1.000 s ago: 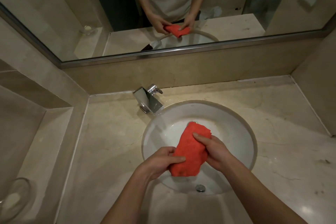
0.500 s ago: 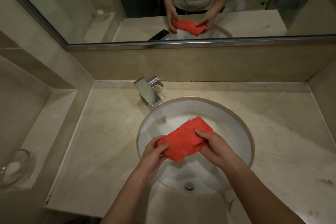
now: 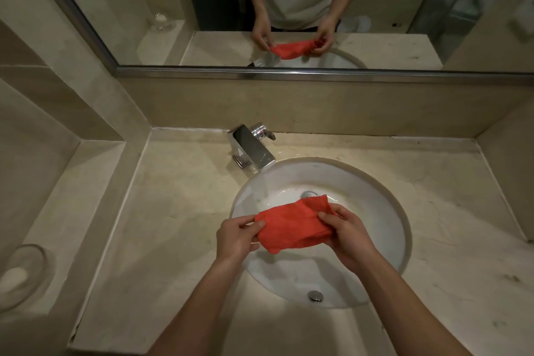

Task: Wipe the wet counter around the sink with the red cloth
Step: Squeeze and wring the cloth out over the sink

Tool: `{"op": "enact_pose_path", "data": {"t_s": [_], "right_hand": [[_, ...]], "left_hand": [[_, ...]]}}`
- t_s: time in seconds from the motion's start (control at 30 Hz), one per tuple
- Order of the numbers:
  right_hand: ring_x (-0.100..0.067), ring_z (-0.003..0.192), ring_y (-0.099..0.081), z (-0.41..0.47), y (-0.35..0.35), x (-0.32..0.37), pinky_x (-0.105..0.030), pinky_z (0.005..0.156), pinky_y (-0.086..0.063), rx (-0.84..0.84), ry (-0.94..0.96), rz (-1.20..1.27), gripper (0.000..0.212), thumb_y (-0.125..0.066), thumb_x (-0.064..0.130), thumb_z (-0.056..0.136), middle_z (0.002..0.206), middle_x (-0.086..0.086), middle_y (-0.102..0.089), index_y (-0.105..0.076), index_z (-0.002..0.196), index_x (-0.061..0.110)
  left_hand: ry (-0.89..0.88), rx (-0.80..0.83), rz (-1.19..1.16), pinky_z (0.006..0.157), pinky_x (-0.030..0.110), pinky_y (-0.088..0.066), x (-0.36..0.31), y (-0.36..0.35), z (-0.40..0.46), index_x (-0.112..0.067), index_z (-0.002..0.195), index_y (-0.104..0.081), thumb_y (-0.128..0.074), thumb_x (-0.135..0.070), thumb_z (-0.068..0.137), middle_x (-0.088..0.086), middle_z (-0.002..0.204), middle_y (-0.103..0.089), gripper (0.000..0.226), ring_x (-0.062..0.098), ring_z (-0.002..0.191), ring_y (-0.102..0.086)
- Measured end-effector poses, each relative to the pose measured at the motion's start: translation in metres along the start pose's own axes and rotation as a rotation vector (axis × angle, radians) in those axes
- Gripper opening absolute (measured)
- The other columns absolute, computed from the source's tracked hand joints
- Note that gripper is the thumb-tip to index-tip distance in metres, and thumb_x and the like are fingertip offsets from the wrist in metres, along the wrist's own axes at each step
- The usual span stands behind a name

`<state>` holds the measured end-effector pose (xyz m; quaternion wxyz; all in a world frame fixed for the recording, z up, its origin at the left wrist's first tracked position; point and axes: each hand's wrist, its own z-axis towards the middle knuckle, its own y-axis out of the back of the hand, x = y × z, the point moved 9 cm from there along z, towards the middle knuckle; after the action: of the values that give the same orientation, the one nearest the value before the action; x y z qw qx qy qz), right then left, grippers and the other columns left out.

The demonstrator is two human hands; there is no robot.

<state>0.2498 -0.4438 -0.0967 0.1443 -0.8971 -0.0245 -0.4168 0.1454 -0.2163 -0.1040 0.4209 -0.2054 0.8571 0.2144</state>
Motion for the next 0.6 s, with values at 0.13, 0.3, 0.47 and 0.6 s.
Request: {"op": "enact_pose_path", "data": {"t_s": [0.13, 0.3, 0.47, 0.6], "right_hand": [[-0.024, 0.088, -0.067, -0.009, 0.011, -0.003, -0.039, 0.078, -0.057, -0.060, 0.003, 0.013, 0.015, -0.061, 0.003, 0.093, 0.097, -0.016, -0.071, -0.066, 0.107, 0.000], [-0.021, 0.080, -0.062, -0.012, 0.023, 0.007, -0.033, 0.072, -0.054, -0.111, 0.091, -0.074, 0.015, -0.056, -0.004, 0.091, 0.086, -0.013, -0.066, -0.067, 0.101, -0.002], [-0.024, 0.097, -0.068, -0.011, 0.024, 0.006, -0.044, 0.087, -0.057, -0.107, 0.119, -0.126, 0.015, -0.057, 0.000, 0.093, 0.102, -0.016, -0.070, -0.064, 0.107, -0.001], [-0.028, 0.103, -0.070, -0.007, 0.016, -0.006, -0.045, 0.092, -0.054, -0.071, 0.057, -0.084, 0.017, -0.056, 0.015, 0.101, 0.111, -0.012, -0.072, -0.062, 0.114, 0.007]], "left_hand": [[-0.183, 0.067, 0.064, 0.066, 0.020, -0.054, -0.029, -0.009, -0.003, -0.016, 0.093, -0.076, -0.071, -0.008, 0.086, -0.010, 0.067, -0.072, 0.012, 0.004, 0.062, -0.067], [-0.112, 0.244, -0.082, 0.066, 0.021, -0.049, -0.044, -0.024, -0.005, -0.019, 0.108, -0.067, -0.061, -0.003, 0.091, 0.004, 0.078, -0.071, 0.024, 0.007, 0.065, -0.063], [-0.141, 0.315, -0.189, 0.074, 0.027, -0.056, -0.060, -0.027, -0.011, -0.017, 0.119, -0.067, -0.057, 0.002, 0.092, 0.007, 0.082, -0.073, 0.034, 0.016, 0.077, -0.068], [-0.159, 0.326, -0.181, 0.077, 0.035, -0.058, -0.069, -0.028, -0.014, -0.022, 0.123, -0.064, -0.055, 0.001, 0.094, 0.014, 0.080, -0.072, 0.038, 0.025, 0.075, -0.069]]}}
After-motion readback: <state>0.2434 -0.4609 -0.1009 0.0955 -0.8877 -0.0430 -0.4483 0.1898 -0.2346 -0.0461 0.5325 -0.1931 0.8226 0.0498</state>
